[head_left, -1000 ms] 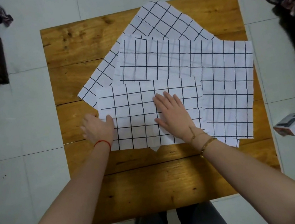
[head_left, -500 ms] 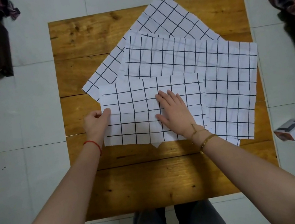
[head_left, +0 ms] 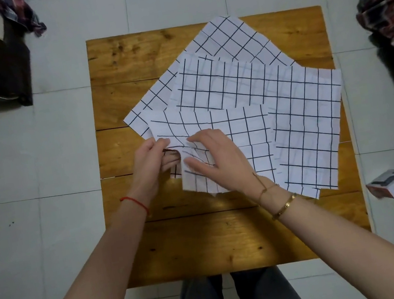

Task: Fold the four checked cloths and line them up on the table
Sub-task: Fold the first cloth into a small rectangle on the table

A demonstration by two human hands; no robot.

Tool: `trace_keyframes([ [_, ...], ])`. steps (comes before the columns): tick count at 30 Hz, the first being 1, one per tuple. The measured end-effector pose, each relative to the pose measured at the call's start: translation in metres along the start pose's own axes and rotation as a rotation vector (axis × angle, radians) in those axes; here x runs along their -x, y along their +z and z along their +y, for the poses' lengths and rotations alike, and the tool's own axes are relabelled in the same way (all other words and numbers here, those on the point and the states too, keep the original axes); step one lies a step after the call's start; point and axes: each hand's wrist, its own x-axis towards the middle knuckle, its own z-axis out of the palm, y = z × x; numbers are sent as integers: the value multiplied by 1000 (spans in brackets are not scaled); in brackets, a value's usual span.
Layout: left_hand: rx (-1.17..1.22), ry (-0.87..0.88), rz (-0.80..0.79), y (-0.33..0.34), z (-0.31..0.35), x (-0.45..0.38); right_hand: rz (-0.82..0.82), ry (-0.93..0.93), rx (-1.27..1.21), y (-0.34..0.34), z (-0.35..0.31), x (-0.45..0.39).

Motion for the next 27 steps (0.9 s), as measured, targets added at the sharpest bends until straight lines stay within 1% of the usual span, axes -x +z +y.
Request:
trace_keyframes([
  [2, 72, -11, 19, 11, 11, 9, -3, -20, 26, -10, -17, 5],
  [4, 114, -13, 24, 20, 23, 17, 10, 6, 47, -19, -30, 10],
  [9, 86, 11, 24, 40, 53, 41, 118, 161, 124, -47, -50, 19],
  [12, 95, 17, -20, 48, 67, 55, 161, 235, 131, -68, -54, 22],
  [15, 49, 40, 10, 55, 77, 69, 177, 237, 131, -86, -67, 25],
  [19, 159, 5, -15, 64, 85, 85, 135, 192, 240, -103, -85, 33],
  [23, 178, -8, -26, 69, 91, 101, 150, 176, 291, -113, -89, 39],
  [25, 152, -17, -39, 67, 93, 105, 162, 188, 350, -119, -89, 40],
  [27, 40, 33, -12, 64, 92, 108, 182, 203, 367, -128, -89, 41],
])
